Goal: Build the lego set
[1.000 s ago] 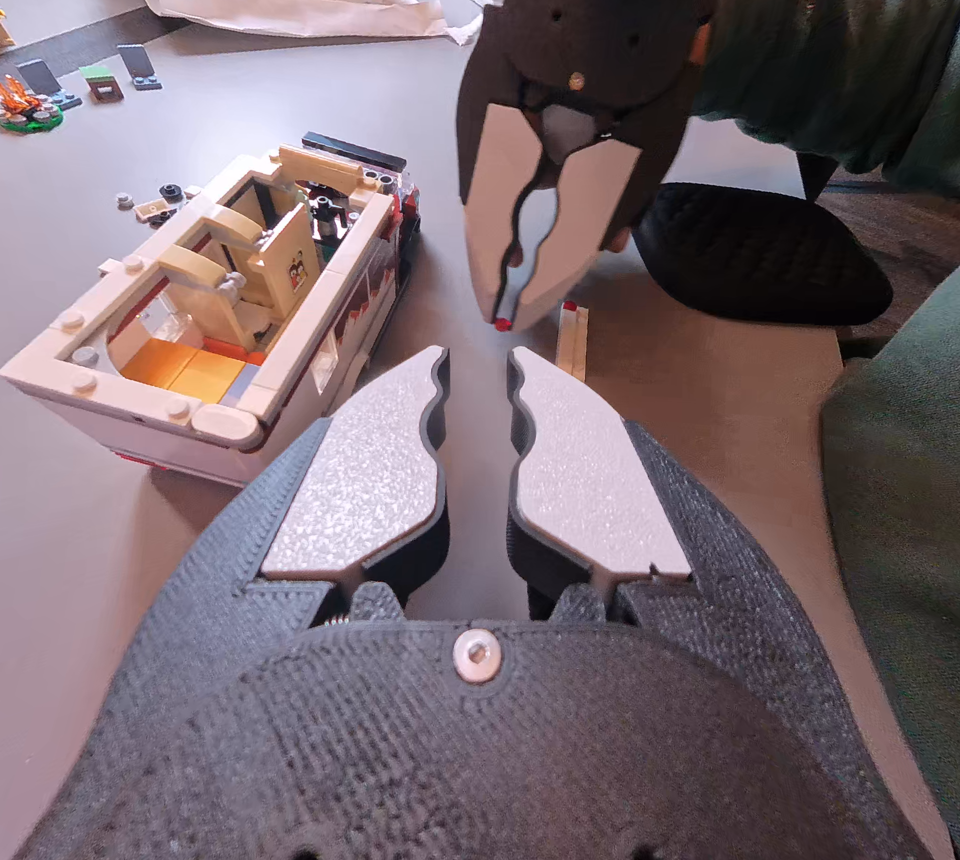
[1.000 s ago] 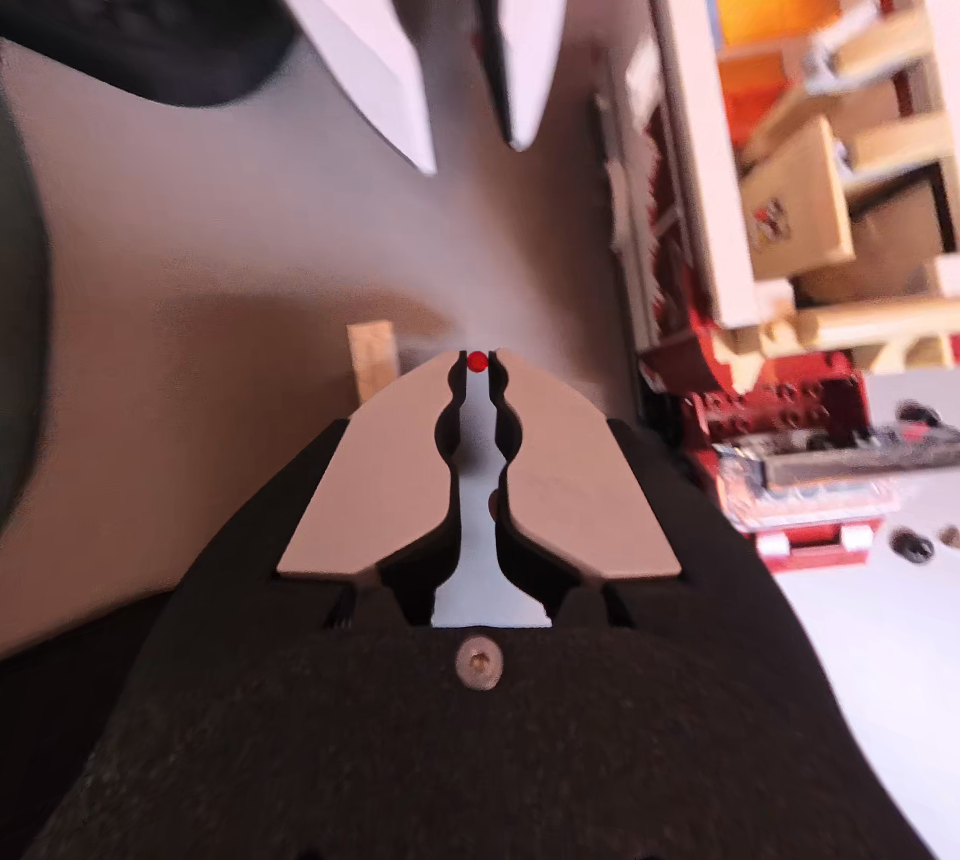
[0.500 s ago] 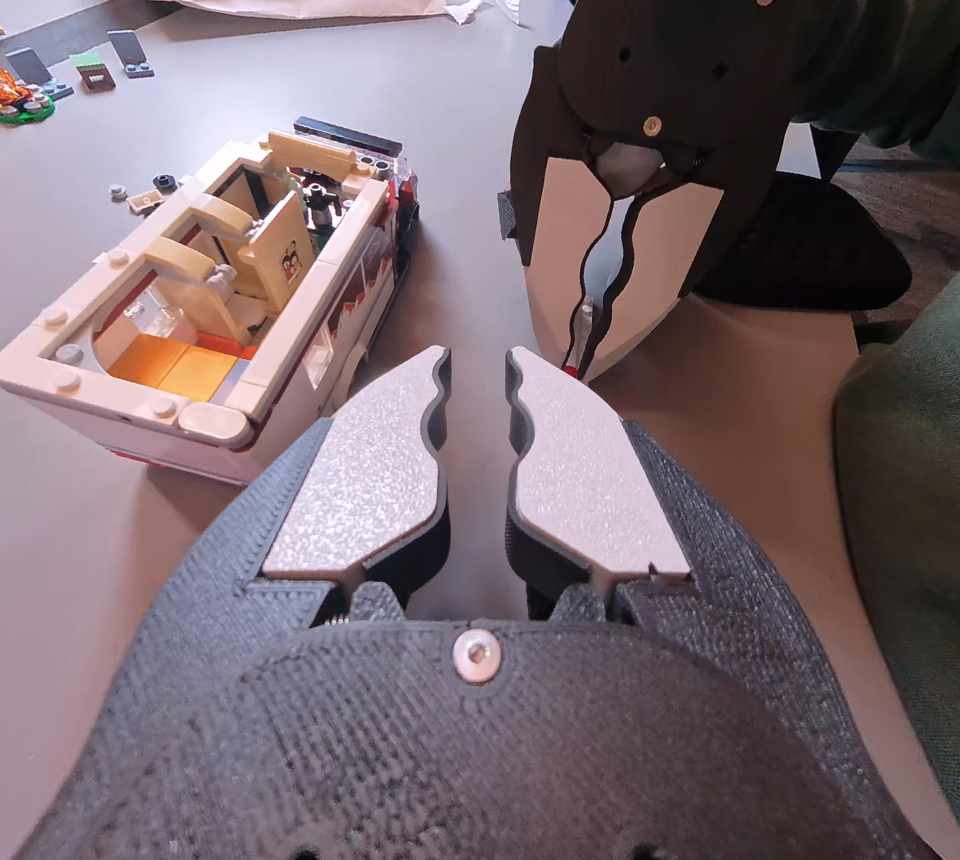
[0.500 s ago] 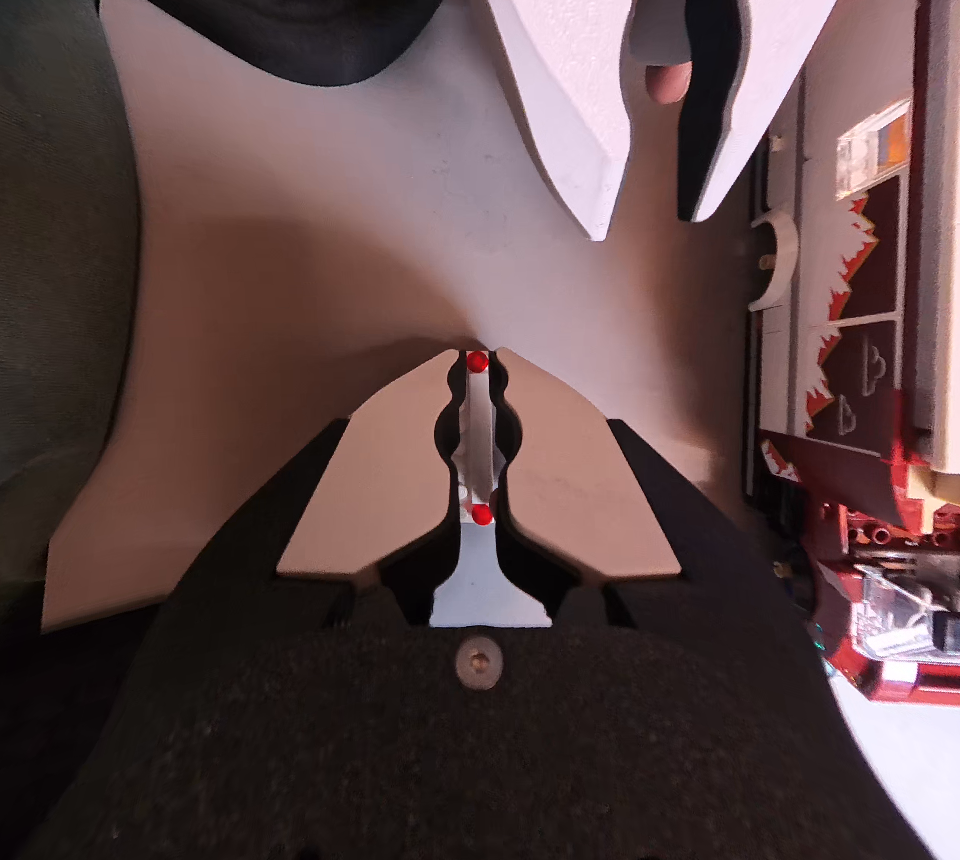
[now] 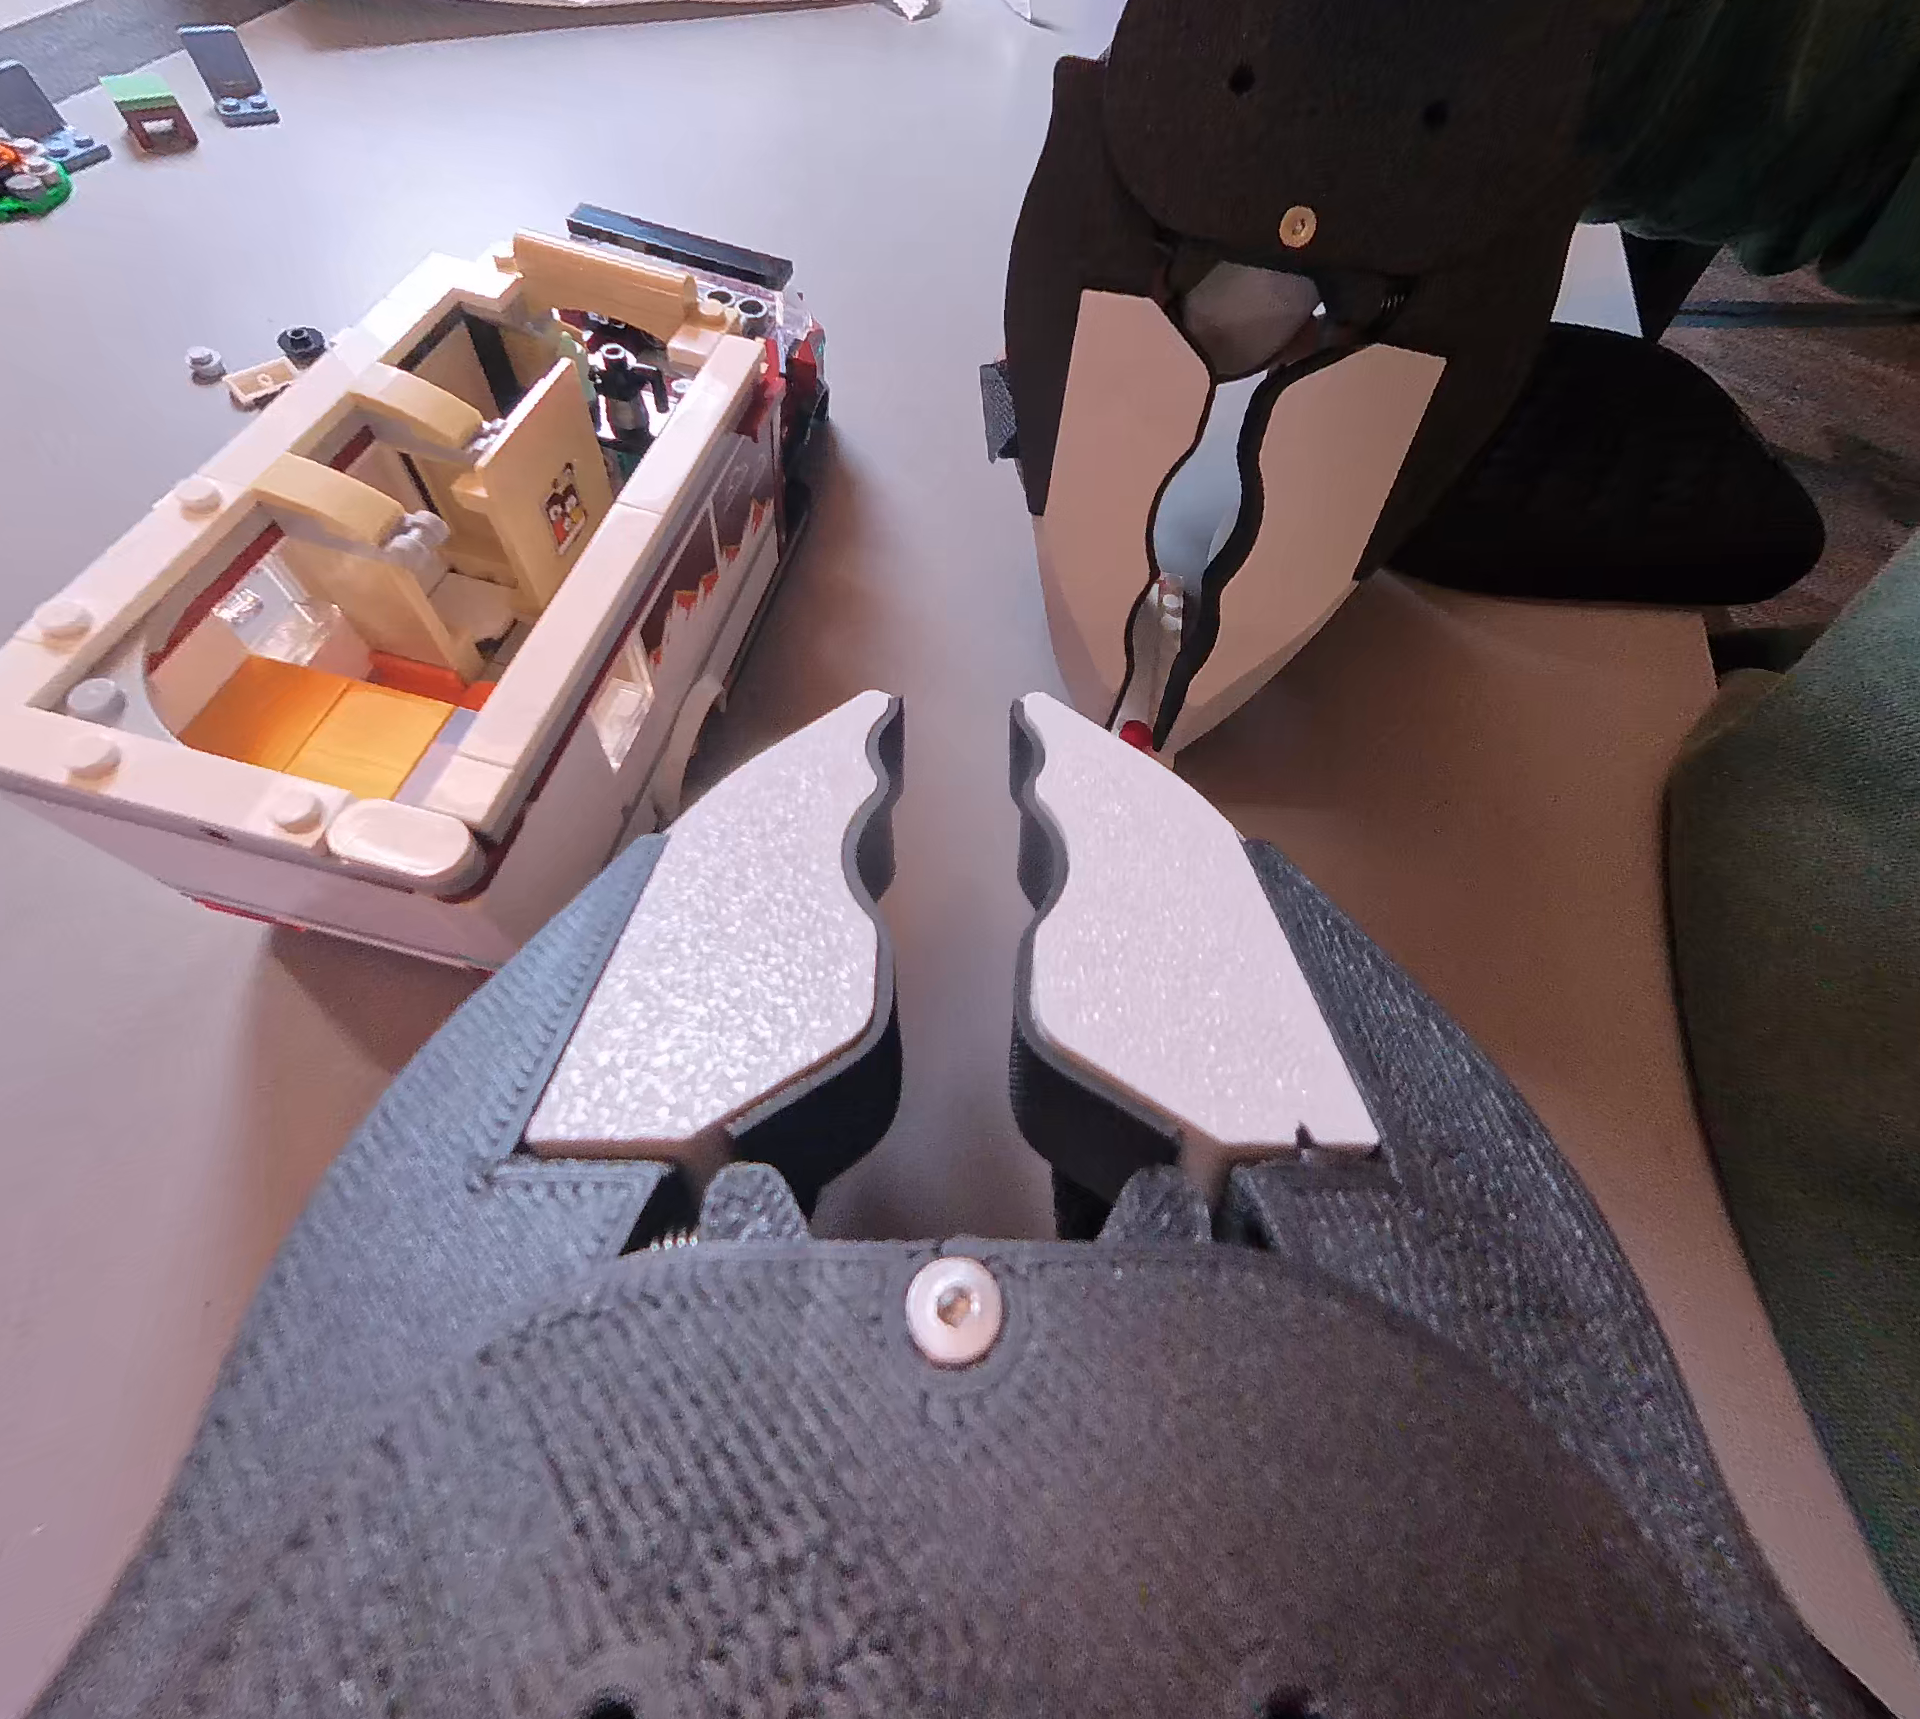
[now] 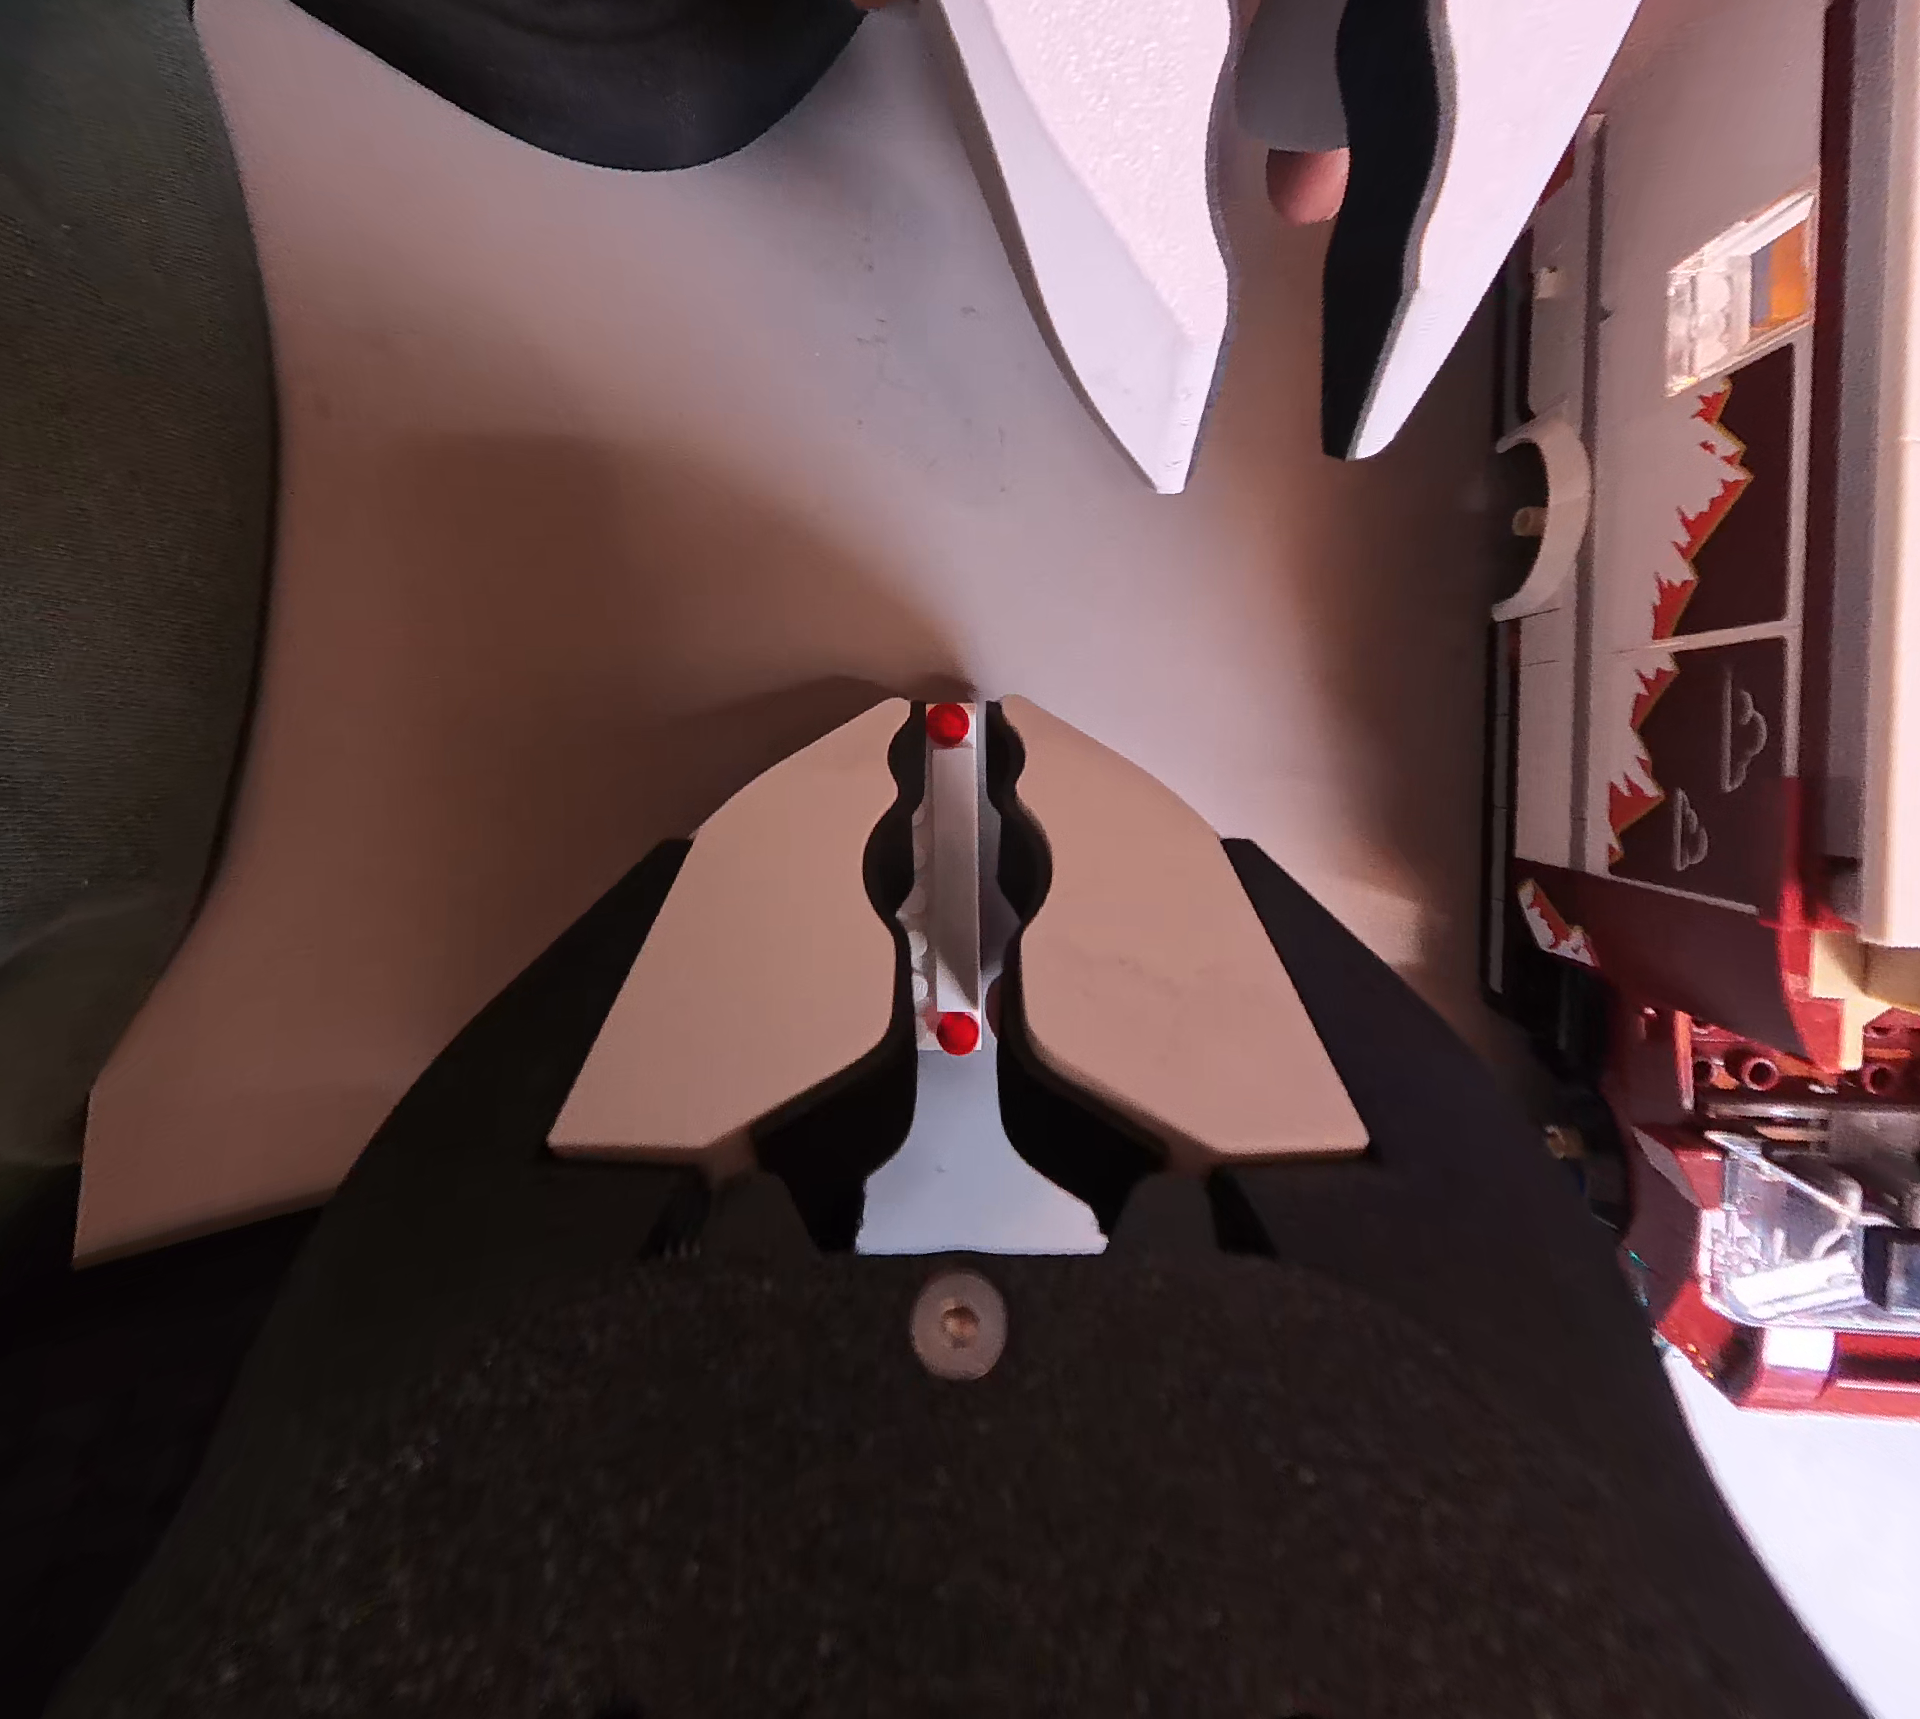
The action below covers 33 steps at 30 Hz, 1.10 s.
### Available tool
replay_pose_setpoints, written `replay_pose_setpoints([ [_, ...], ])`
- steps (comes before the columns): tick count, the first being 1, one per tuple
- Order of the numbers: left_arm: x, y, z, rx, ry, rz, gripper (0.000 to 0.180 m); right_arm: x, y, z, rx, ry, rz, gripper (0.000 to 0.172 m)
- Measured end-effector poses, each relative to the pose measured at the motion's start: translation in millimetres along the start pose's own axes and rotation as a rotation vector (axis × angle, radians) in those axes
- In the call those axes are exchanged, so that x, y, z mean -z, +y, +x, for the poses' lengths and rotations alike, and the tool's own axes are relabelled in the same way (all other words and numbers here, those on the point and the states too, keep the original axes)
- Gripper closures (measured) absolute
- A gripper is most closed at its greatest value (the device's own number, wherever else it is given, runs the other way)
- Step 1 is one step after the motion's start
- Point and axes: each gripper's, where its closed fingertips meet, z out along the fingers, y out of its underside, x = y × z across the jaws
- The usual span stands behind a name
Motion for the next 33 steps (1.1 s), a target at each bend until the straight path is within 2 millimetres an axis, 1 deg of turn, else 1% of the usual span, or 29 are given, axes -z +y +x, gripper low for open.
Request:
replay_pose_setpoints([
  [16, -1.2, 2.2, 0.8, -0.004, 0.004, -0.011, 0.161, 0.5, 0.8, 1.7, -0.017, -0.002, 0.018, 0.158],
  [33, -3.1, 4.6, 2.0, -0.008, 0.012, -0.024, 0.162, 1.4, 3.0, 2.1, -0.066, -0.042, 0.038, 0.147],
])
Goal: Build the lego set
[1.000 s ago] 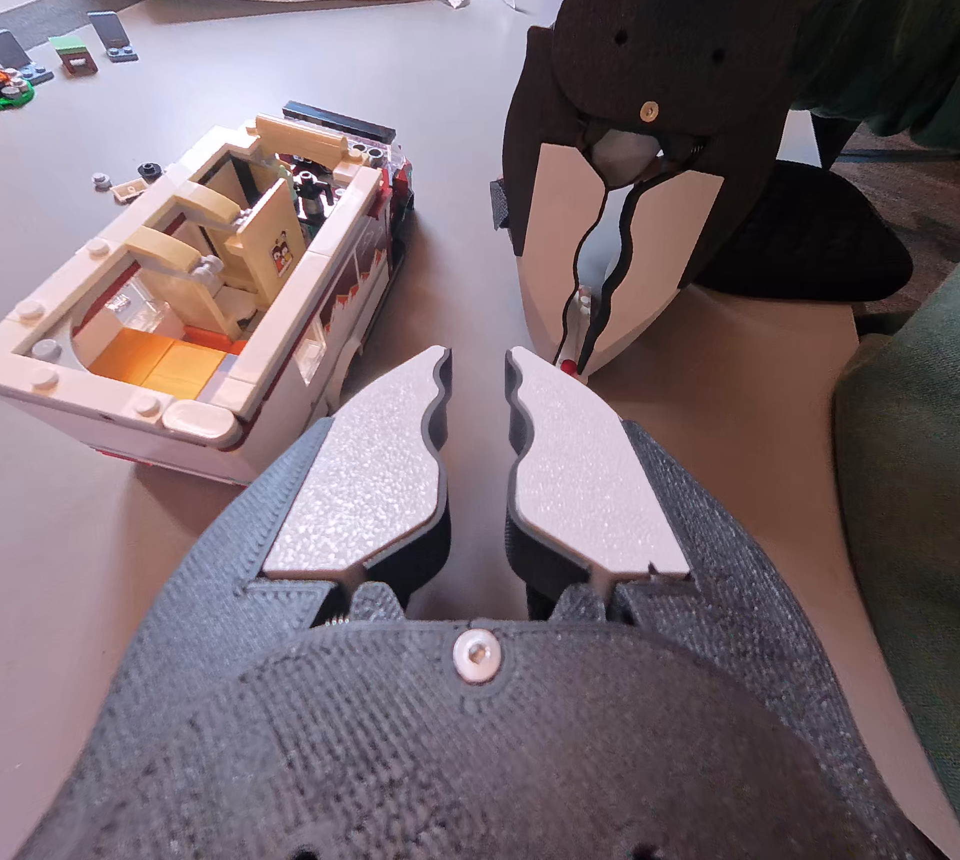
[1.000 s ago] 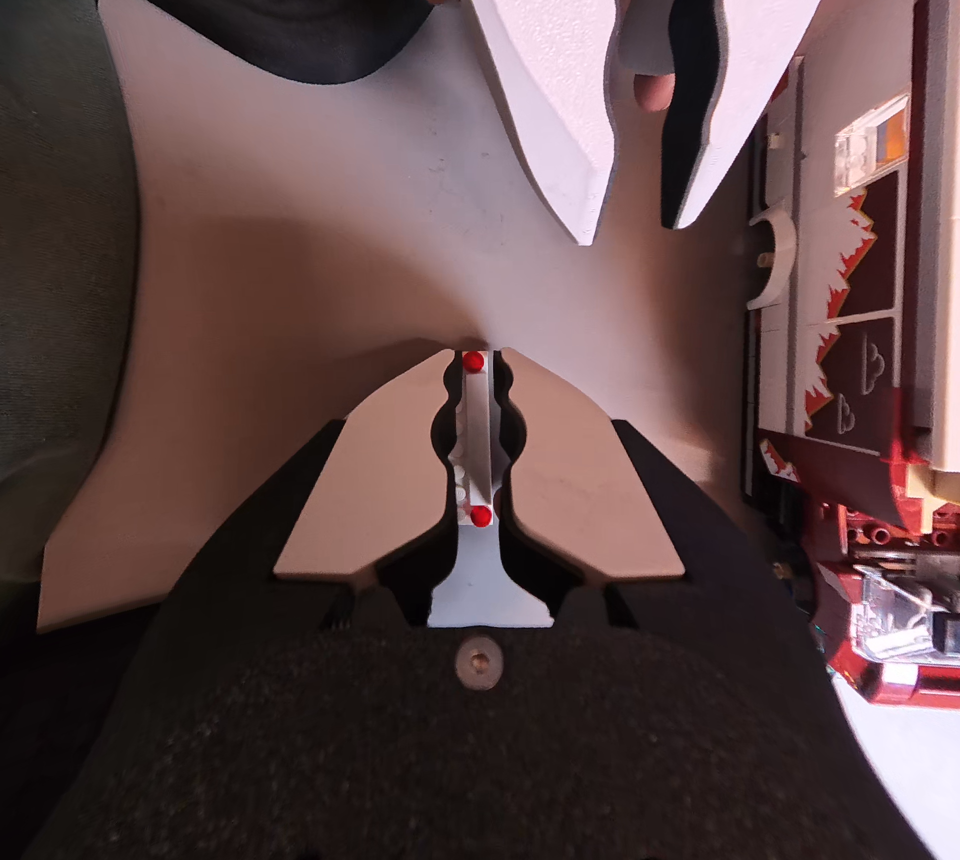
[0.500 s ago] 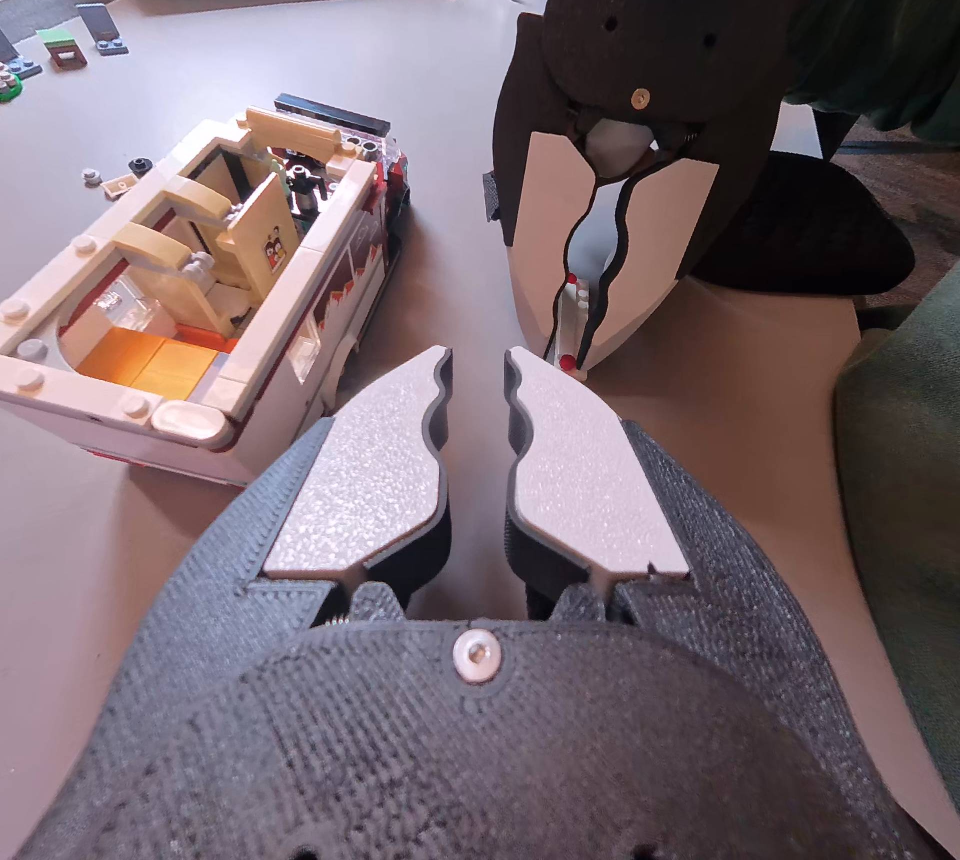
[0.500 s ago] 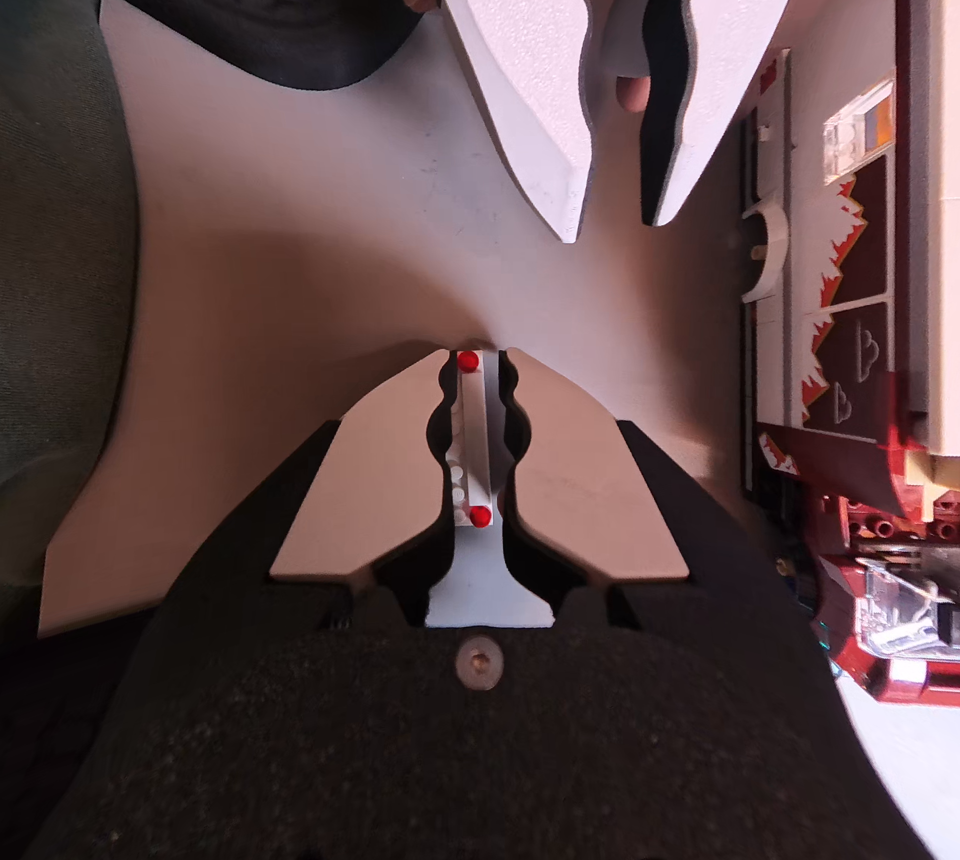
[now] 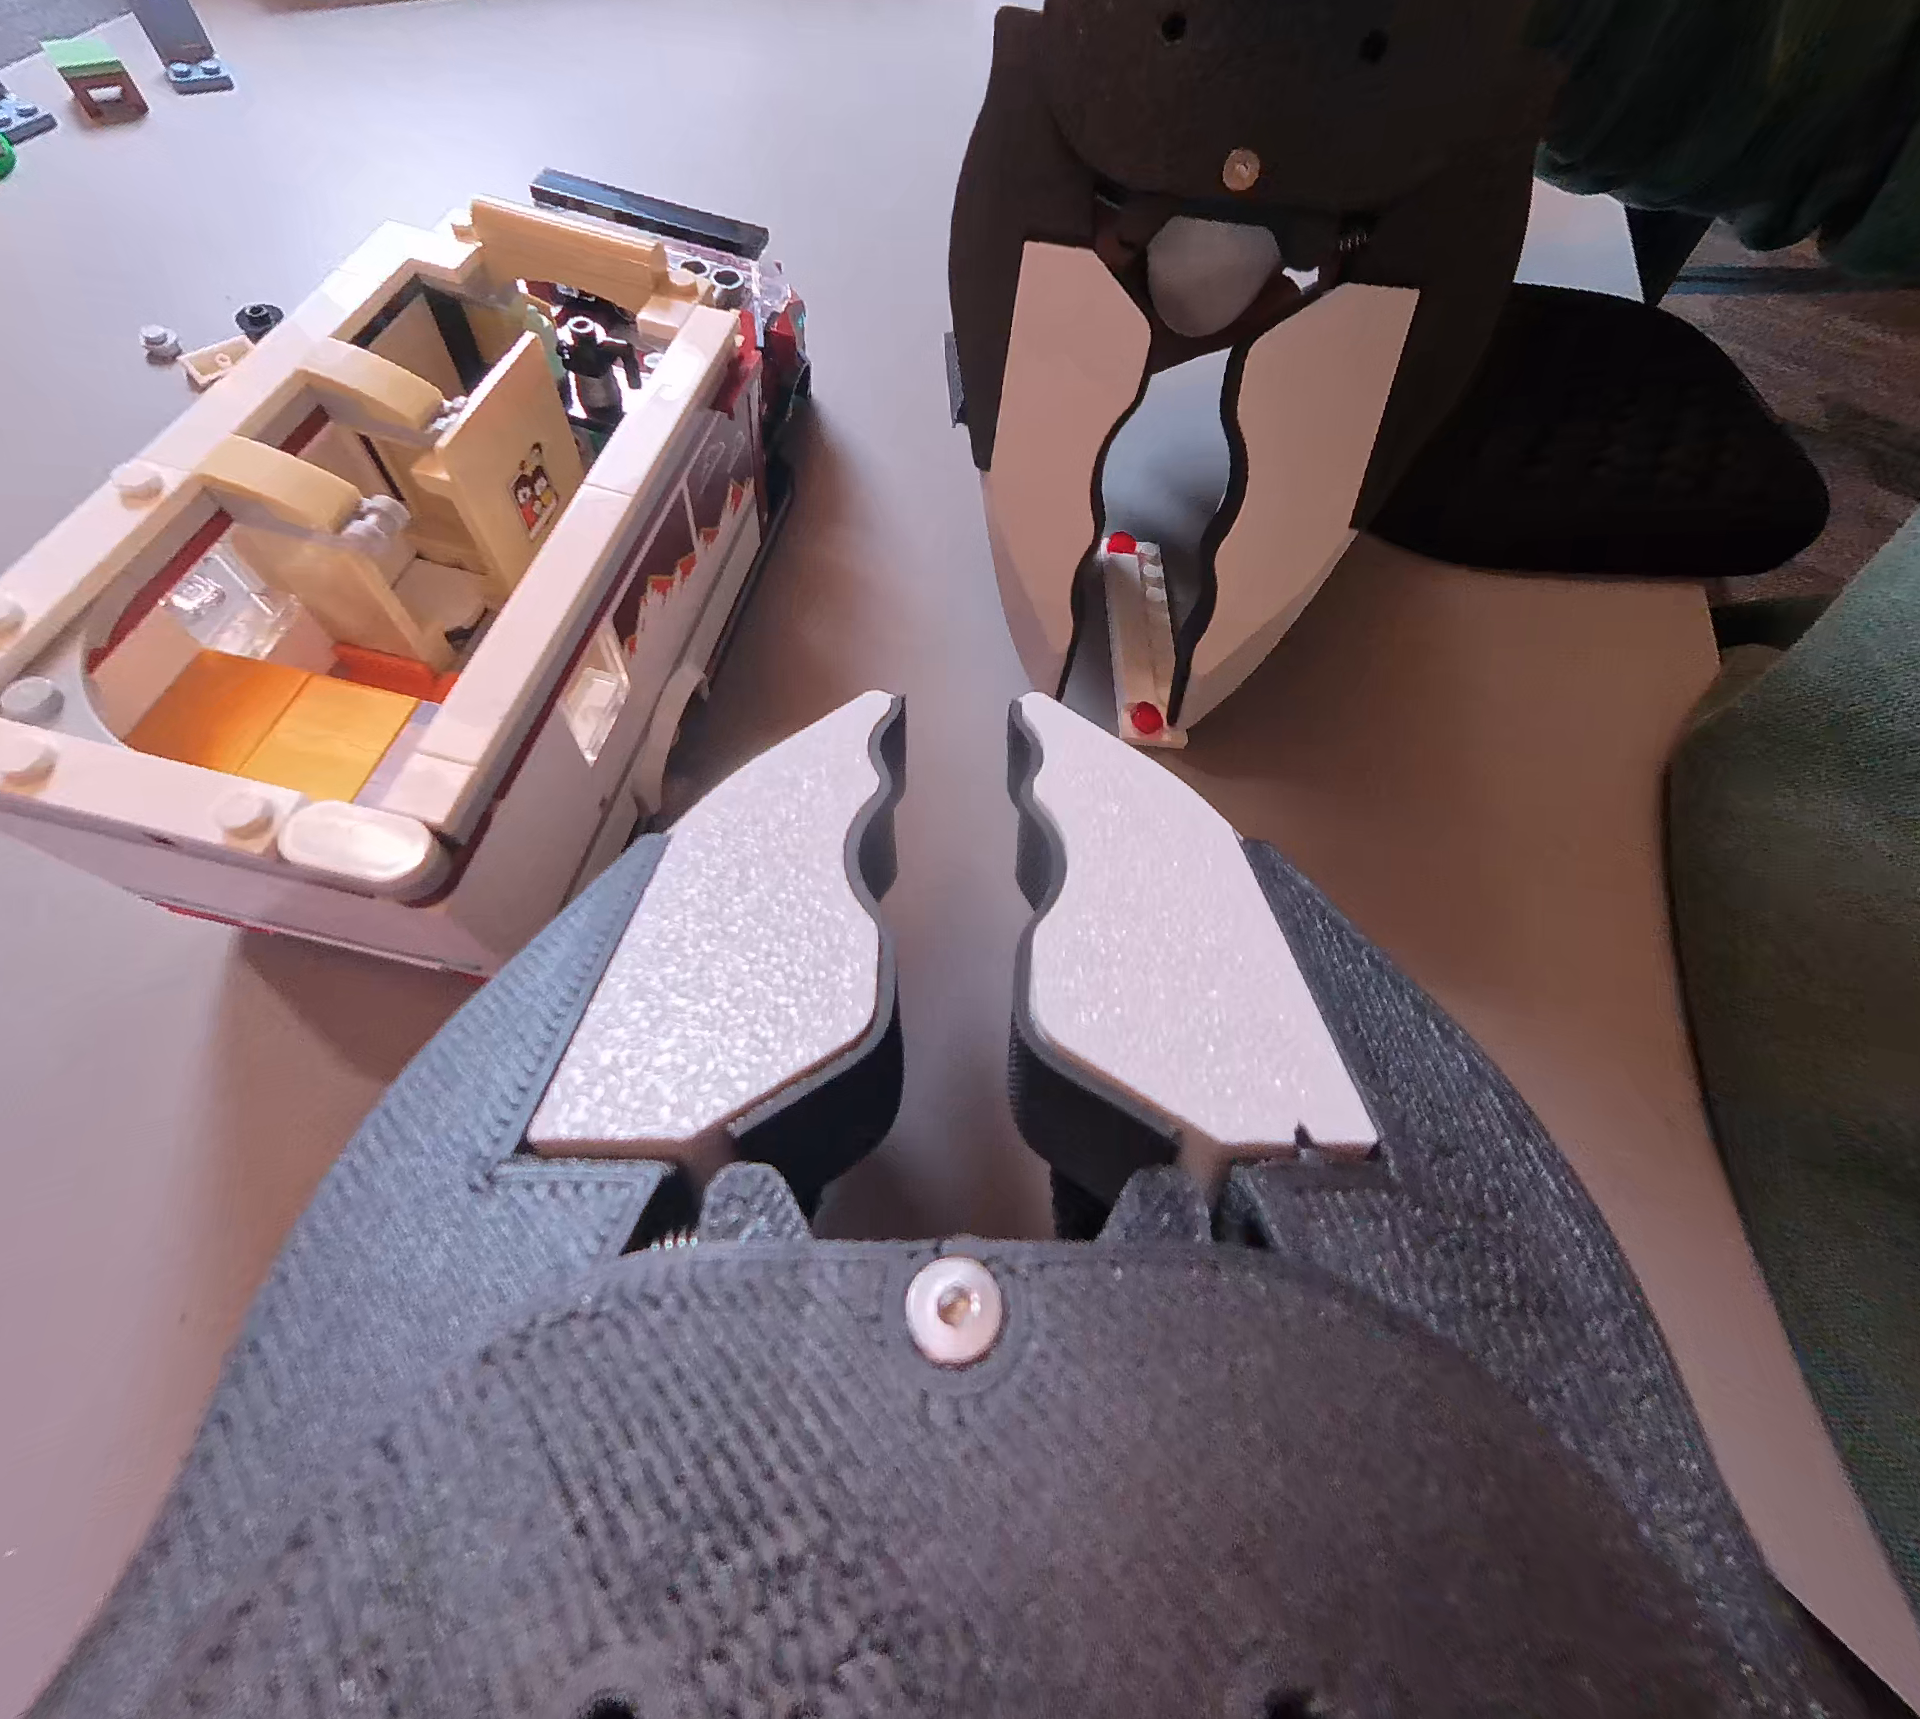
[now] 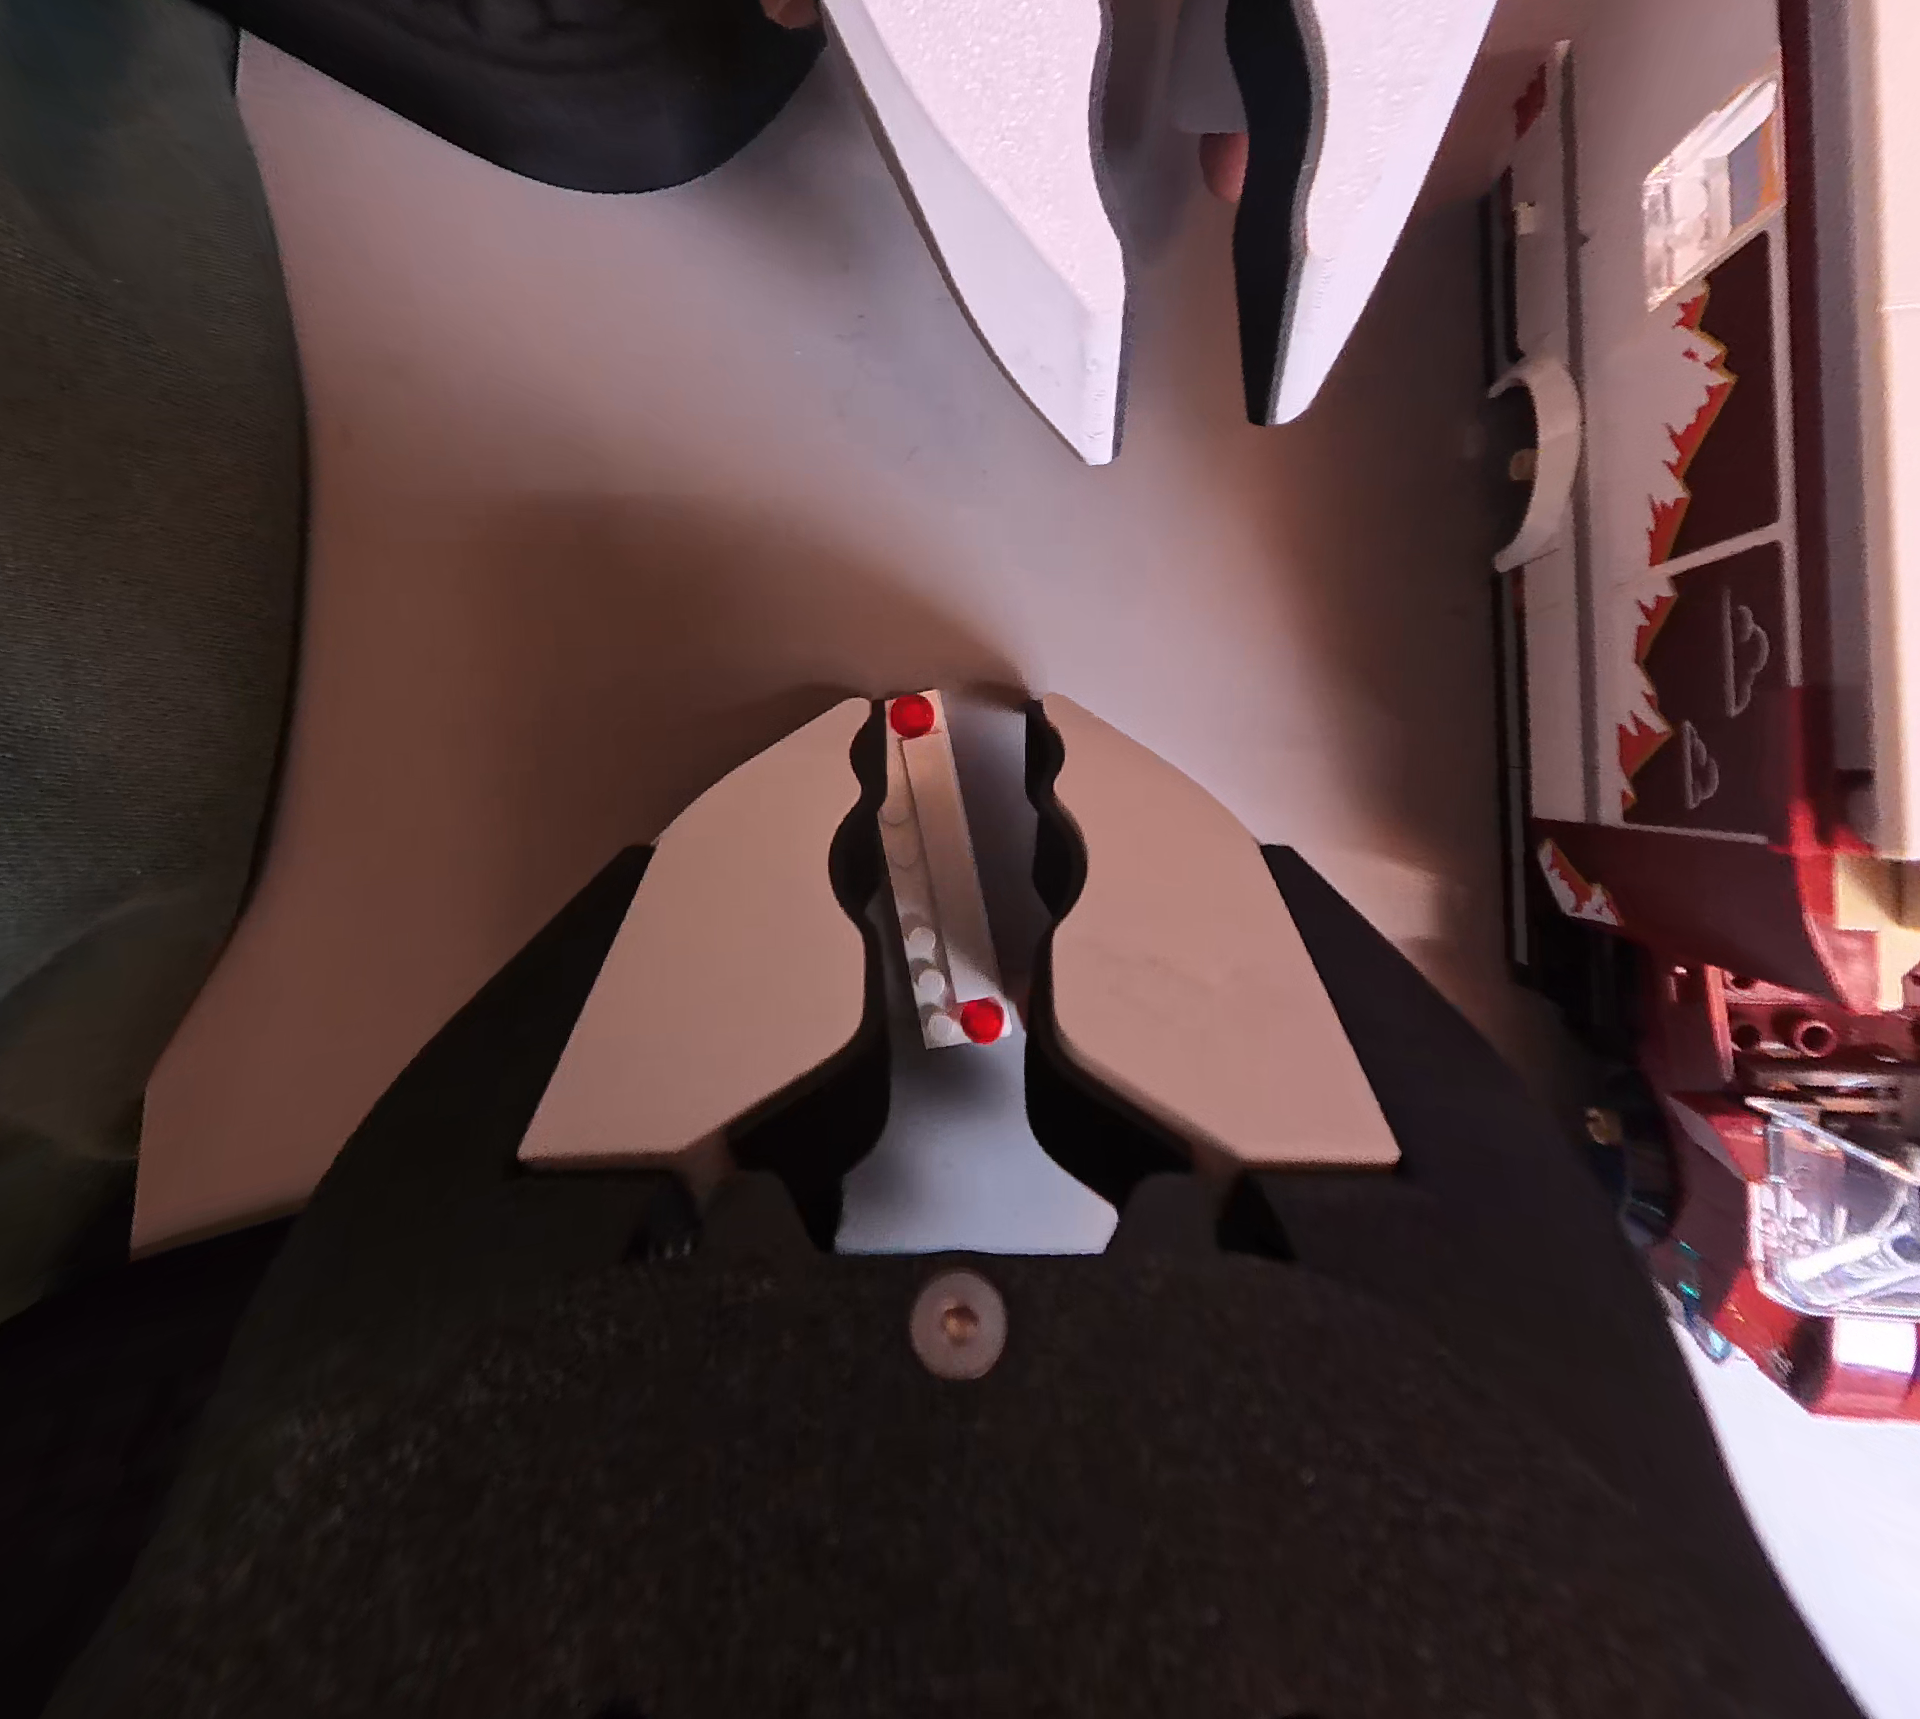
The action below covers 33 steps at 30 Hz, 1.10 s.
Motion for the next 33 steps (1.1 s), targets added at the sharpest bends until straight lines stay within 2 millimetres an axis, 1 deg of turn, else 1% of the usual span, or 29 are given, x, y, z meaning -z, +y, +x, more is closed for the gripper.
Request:
replay_pose_setpoints([
  [8, -0.8, 0.9, 0.4, -0.001, 0.003, -0.005, 0.162, 2.0, -0.6, 3.7, -0.003, 0.013, 0.02, 0.145],
  [10, -0.9, 0.9, 0.3, -0.001, 0.003, -0.005, 0.162, 6.8, -2.2, 2.9, 0.006, 0.012, 0.039, 0.143],
  [12, -0.8, 0.8, -0.1, 0.001, 0.002, -0.003, 0.162, 16.8, -4.5, 0.0, 0.034, 0.015, 0.077, 0.14],
  [13, -0.7, 0.6, -0.4, 0.002, 0.002, -0.003, 0.162, 21.5, -0.7, -1.1, 0.057, 0.026, 0.069, 0.138],
  [14, -0.6, 0.6, -0.5, 0.003, 0.002, -0.002, 0.162, 24.3, 7.6, -0.7, 0.094, 0.053, 0.033, 0.137],
  [16, -0.8, 0.7, -0.2, 0.002, 0.003, -0.002, 0.162, 26.0, 21.9, -3.5, 0.137, 0.075, -0.008, 0.135],
  [18, -1.7, 1.4, 0.4, -0.007, 0.003, -0.008, 0.163, 25.0, 28.7, -4.7, 0.115, 0.075, -0.005, 0.136],
  [22, -3.8, 2.9, 4.6, -0.061, 0.009, -0.015, 0.163, 21.8, 36.8, 0.1, 0.103, 0.08, -0.013, 0.145],
  [26, -5.0, 3.1, 8.4, -0.102, 0.018, -0.014, 0.164, 20.8, 37.4, 2.4, 0.102, 0.07, -0.025, 0.15],
  [28, -5.3, 2.9, 10.3, -0.118, 0.024, -0.013, 0.164, 20.8, 37.3, 4.5, 0.106, 0.075, -0.024, 0.155],
  [33, -5.1, 1.1, 18.2, -0.207, 0.036, -0.004, 0.163, 21.1, 35.6, 4.2, 0.104, 0.054, 0.011, 0.157],
])
